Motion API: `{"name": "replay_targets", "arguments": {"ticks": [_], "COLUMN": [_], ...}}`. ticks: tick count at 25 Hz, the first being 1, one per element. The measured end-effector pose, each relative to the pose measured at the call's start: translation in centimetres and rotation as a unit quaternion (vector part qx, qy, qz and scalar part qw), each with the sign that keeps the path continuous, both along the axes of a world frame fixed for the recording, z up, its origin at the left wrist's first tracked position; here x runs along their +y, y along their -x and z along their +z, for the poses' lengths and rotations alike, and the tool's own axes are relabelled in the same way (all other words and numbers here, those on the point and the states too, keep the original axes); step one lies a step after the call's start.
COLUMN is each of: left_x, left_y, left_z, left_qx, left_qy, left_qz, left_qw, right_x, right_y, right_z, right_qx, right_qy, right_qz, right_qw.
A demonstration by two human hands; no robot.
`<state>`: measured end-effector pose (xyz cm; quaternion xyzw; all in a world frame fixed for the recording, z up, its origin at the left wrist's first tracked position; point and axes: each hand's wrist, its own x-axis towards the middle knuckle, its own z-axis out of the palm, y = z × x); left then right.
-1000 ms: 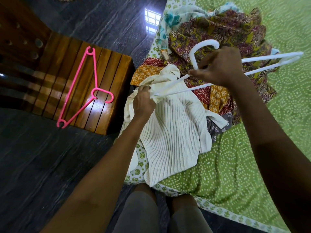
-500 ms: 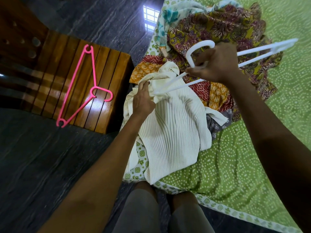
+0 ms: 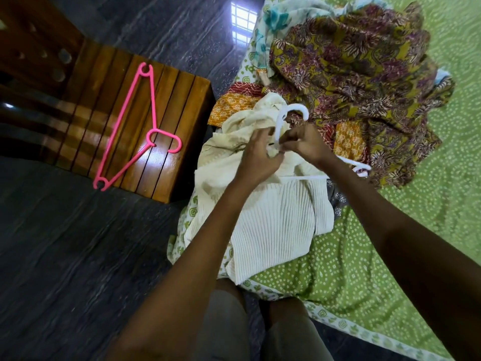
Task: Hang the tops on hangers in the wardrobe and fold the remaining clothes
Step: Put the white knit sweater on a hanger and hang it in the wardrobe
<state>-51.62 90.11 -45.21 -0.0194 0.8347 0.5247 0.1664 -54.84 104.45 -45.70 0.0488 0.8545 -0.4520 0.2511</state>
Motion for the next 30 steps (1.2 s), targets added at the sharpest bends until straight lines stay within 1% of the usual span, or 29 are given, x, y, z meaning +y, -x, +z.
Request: {"name": "replay_targets", "arguments": {"ticks": [1,2,4,5,6,7,8,10,12,14,15,16,18,20,22,25,28,30], "left_x": [-1.4,-3.0,-6.3,-7.7,-8.8,-9.5,-9.7,-9.7,-9.7,-10.3,-10.7,-11.1,-11.2,-10.3,-9.5,-10.1,-11.2,-10.7], "left_y": [-0.2,-0.2,-0.3,-0.3,-0.4,-0.5,-0.6,-0.7,-0.5,-0.2,-0.2,-0.2,-0.3,-0.3,-0.3,-0.2,-0.3,-0.4], "left_z": [-0.8,-1.7,-3.6,-4.5,-5.1,-5.5,-5.8,-5.9,-5.9,-6.2,-6.4,-6.6,-6.6,-6.5,-6.6,-6.6,-6.4,-6.1], "left_qx": [0.008,0.013,-0.034,-0.063,-0.077,-0.076,-0.067,-0.034,-0.008,-0.001,0.002,0.008,0.021,0.028,0.038,0.054,0.058,0.055], "left_qy": [0.043,0.107,0.251,0.284,0.282,0.258,0.224,0.173,0.149,0.135,0.128,0.121,0.114,0.136,0.150,0.126,0.085,0.067], "left_qz": [-0.002,-0.008,-0.054,-0.083,-0.109,-0.126,-0.135,-0.147,-0.151,-0.144,-0.136,-0.130,-0.122,-0.129,-0.124,-0.103,-0.092,-0.089], "left_qw": [0.999,0.994,0.966,0.953,0.950,0.955,0.963,0.973,0.977,0.980,0.982,0.984,0.986,0.982,0.980,0.985,0.990,0.992], "right_x": [0.1,0.1,0.5,0.6,0.6,0.4,0.2,-0.3,0.0,2.0,3.6,5.1,7.0,6.5,4.3,2.0,4.3,6.1], "right_y": [-0.3,-0.4,-0.1,0.2,0.5,0.7,1.0,1.6,2.3,2.8,2.7,2.4,1.6,1.2,1.1,1.3,1.4,1.1], "right_z": [-0.8,-1.4,-2.3,-2.5,-2.8,-2.9,-2.9,-2.6,-2.0,-1.6,-1.6,-1.7,-1.7,-2.1,-2.7,-3.5,-3.0,-2.6], "right_qx": [-0.015,-0.021,-0.033,-0.039,-0.042,-0.042,-0.044,-0.037,-0.015,-0.008,-0.010,-0.009,-0.002,0.011,0.008,0.009,0.008,0.007], "right_qy": [0.009,0.014,0.041,0.057,0.064,0.072,0.074,0.062,0.021,-0.043,-0.070,-0.075,-0.033,-0.003,0.018,0.030,-0.022,-0.007], "right_qz": [-0.013,-0.025,-0.043,-0.048,-0.048,-0.042,-0.033,0.019,0.094,0.140,0.138,0.120,0.051,0.002,-0.010,0.006,0.018,-0.022], "right_qw": [1.000,0.999,0.998,0.996,0.996,0.996,0.996,0.997,0.995,0.989,0.988,0.990,0.998,1.000,1.000,0.999,1.000,1.000]}}
